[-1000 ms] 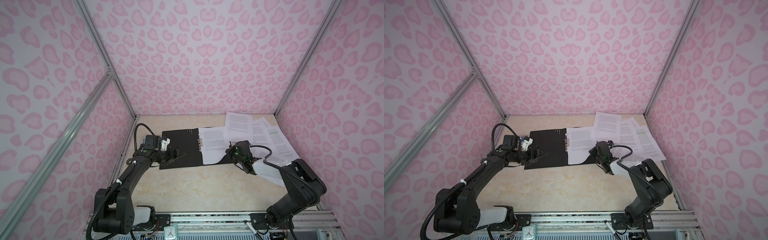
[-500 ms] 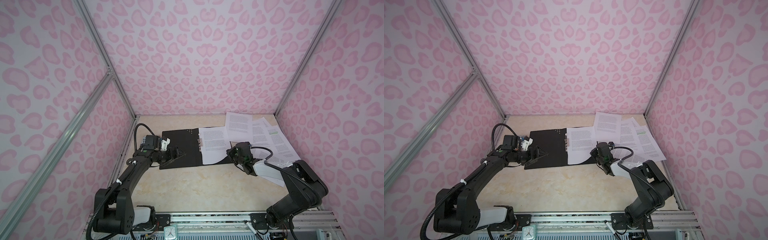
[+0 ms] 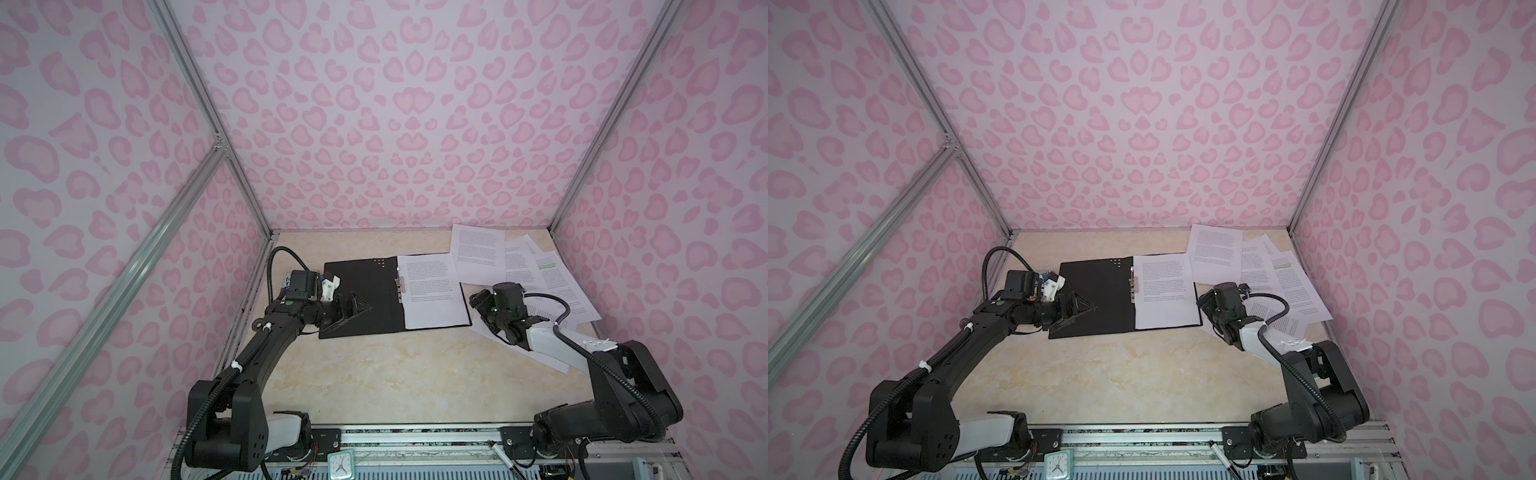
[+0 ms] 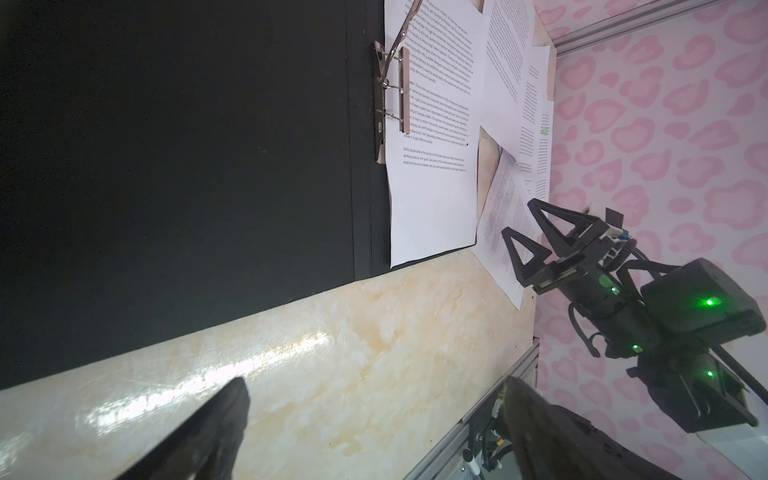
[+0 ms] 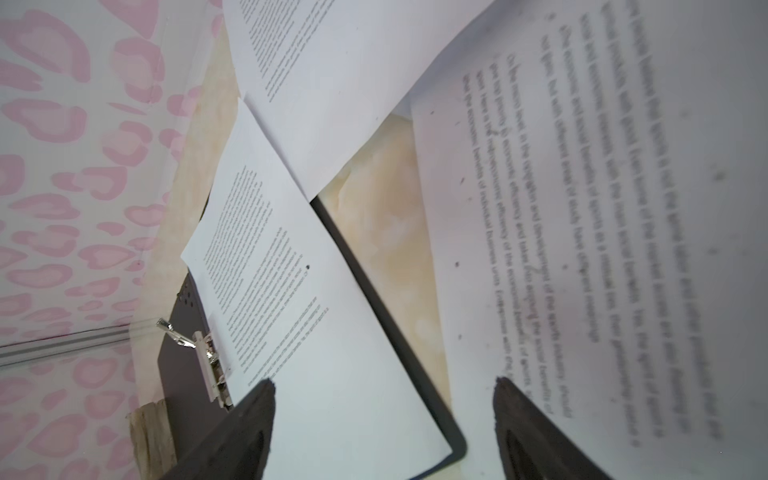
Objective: Put the files into the folder
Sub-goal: 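Withdraw the right gripper from the folder toward the loose sheets nearer the robot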
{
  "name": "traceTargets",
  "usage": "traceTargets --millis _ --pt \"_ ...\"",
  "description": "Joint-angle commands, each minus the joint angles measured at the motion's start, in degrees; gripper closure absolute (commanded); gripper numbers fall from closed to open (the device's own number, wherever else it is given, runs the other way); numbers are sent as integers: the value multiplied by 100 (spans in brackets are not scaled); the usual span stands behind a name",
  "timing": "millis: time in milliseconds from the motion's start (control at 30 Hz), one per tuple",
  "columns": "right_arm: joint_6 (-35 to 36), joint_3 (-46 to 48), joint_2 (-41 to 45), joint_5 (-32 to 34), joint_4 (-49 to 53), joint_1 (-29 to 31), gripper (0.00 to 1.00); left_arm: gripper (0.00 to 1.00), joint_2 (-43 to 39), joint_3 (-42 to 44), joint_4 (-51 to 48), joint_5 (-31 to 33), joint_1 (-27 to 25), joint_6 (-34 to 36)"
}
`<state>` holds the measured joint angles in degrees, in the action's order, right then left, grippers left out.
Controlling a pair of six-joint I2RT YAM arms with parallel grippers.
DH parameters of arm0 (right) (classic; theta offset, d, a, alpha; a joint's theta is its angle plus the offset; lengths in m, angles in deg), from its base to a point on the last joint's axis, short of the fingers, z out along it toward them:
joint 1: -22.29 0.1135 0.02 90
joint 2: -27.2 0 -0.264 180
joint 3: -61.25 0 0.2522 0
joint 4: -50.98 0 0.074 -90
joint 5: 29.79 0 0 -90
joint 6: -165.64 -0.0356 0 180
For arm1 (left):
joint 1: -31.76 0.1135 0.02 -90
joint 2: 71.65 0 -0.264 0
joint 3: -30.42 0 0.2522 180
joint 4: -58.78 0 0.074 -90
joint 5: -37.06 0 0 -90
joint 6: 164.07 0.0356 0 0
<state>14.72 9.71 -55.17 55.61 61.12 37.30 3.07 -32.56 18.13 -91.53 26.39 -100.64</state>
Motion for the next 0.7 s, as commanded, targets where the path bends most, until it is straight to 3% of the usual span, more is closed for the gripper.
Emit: traceTargets --millis 0,100,200,300,667 --pt "1438 -583 -101 -377 1348 -313 13 3 -27 25 176 -111 4 2" --pt "2022 -844 -197 -515 1890 -827 11 3 -19 56 251 -213 -8 -11" --pt "2099 -522 20 -807 1758 -1670 11 3 -24 102 290 -243 -120 -24" --pt "2222 -304 349 -662 1889 -2368 11 3 19 133 290 -200 -413 -24" --pt "1642 845 1796 -445 2214 -4967 8 3 472 140 851 18 -1910 -491"
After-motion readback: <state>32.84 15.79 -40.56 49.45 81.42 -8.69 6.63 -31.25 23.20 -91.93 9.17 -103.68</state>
